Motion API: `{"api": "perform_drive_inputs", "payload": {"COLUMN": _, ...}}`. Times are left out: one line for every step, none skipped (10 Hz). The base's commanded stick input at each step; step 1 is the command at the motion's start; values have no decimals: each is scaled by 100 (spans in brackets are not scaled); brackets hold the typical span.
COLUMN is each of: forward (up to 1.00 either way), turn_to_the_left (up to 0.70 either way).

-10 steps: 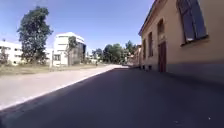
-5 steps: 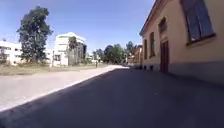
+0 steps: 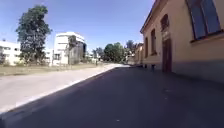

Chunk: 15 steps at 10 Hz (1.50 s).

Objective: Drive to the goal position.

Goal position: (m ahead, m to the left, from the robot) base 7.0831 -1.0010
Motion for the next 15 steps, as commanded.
{"api": "perform_drive_inputs", "payload": {"forward": 70, "turn_to_the_left": 0}}
{"api": "perform_drive_inputs", "payload": {"forward": 70, "turn_to_the_left": 0}}
{"api": "perform_drive_inputs", "payload": {"forward": 70, "turn_to_the_left": 0}}
{"api": "perform_drive_inputs", "payload": {"forward": 70, "turn_to_the_left": 0}}
{"api": "perform_drive_inputs", "payload": {"forward": 70, "turn_to_the_left": 0}}
{"api": "perform_drive_inputs", "payload": {"forward": 70, "turn_to_the_left": 0}}
{"api": "perform_drive_inputs", "payload": {"forward": 70, "turn_to_the_left": 0}}
{"api": "perform_drive_inputs", "payload": {"forward": 70, "turn_to_the_left": 0}}
{"api": "perform_drive_inputs", "payload": {"forward": 70, "turn_to_the_left": 0}}
{"api": "perform_drive_inputs", "payload": {"forward": 70, "turn_to_the_left": 0}}
{"api": "perform_drive_inputs", "payload": {"forward": 70, "turn_to_the_left": 0}}
{"api": "perform_drive_inputs", "payload": {"forward": 70, "turn_to_the_left": 0}}
{"api": "perform_drive_inputs", "payload": {"forward": 70, "turn_to_the_left": 0}}
{"api": "perform_drive_inputs", "payload": {"forward": 70, "turn_to_the_left": 0}}
{"api": "perform_drive_inputs", "payload": {"forward": 70, "turn_to_the_left": 0}}
